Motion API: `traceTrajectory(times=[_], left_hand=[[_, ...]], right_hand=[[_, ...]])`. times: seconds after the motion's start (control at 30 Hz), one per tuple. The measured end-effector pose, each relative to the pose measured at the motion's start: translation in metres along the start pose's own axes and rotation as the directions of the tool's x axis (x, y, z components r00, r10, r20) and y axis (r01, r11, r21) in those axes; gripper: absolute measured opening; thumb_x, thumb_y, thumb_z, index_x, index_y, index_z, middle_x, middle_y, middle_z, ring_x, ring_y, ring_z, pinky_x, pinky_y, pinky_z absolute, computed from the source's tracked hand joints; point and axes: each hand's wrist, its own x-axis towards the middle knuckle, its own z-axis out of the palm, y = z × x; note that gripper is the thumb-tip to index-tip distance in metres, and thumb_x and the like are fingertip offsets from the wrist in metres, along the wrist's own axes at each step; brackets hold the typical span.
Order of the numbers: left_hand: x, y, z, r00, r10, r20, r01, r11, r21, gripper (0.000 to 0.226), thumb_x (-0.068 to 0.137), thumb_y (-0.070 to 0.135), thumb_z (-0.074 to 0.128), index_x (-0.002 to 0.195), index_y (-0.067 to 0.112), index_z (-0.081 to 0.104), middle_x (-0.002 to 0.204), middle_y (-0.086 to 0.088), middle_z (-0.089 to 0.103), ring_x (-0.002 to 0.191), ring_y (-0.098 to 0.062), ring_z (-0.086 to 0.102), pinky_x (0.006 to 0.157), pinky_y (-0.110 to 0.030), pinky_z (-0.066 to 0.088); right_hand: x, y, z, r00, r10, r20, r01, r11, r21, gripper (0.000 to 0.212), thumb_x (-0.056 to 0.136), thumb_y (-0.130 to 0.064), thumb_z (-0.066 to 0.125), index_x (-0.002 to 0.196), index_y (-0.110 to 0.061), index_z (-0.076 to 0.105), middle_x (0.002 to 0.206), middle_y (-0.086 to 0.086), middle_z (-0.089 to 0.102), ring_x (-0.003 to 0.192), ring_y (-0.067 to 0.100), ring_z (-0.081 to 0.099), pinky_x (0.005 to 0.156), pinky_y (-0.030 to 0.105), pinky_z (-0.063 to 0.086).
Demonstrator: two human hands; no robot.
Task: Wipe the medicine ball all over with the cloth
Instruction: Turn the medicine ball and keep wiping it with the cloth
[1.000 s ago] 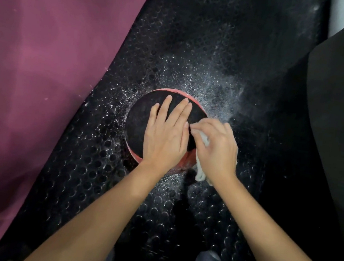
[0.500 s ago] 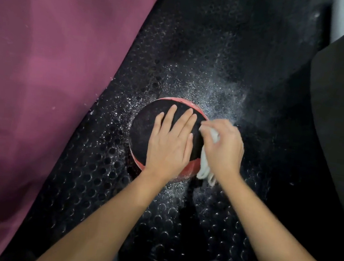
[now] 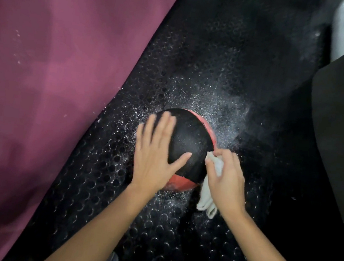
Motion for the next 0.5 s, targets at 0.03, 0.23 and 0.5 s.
traceTrajectory(times=[0.03, 0.23, 0.5], left_hand=[[-0.009, 0.002, -0.002, 0.981, -0.191, 0.04, 0.194, 0.979, -0.07, 0.097, 0.082, 0.077, 0.036, 0.155, 0.016, 0.014, 0.163, -0.005, 0.008, 0.149, -0.029, 0.005, 0.12, -0.046, 0.0], [-0.023, -0.001, -0.009, 0.839, -0.38, 0.388, 0.528, 0.739, -0.418, 0.139, 0.049, 0.075, 0.068, 0.152, 0.032, -0.015, 0.16, 0.006, -0.02, 0.148, -0.019, -0.012, 0.119, -0.046, 0.0], [-0.014, 0.008, -0.003, 0.86, -0.342, 0.379, 0.483, 0.788, -0.382, 0.142, 0.053, 0.067, 0.079, 0.152, 0.028, -0.014, 0.159, 0.005, -0.021, 0.147, -0.02, -0.016, 0.12, -0.051, 0.002]], right_hand=[[-0.003, 0.0, -0.001, 1.0, 0.007, 0.019, -0.007, 1.0, -0.003, 0.015, 0.092, -0.027, 0.058, 0.104, -0.019, 0.057, 0.106, -0.005, 0.049, 0.084, 0.009, 0.052, 0.073, 0.025, 0.038], [0.021, -0.018, -0.021, 1.0, 0.014, 0.0, -0.014, 0.996, 0.083, 0.015, 0.082, -0.013, 0.067, 0.096, -0.016, 0.066, 0.098, 0.005, 0.052, 0.08, 0.007, 0.049, 0.071, -0.003, 0.028], [0.055, -0.039, -0.004, 0.983, -0.181, 0.028, 0.182, 0.95, -0.254, 0.014, 0.089, -0.01, 0.059, 0.1, -0.013, 0.068, 0.106, 0.008, 0.051, 0.097, 0.027, 0.05, 0.075, 0.033, 0.041]])
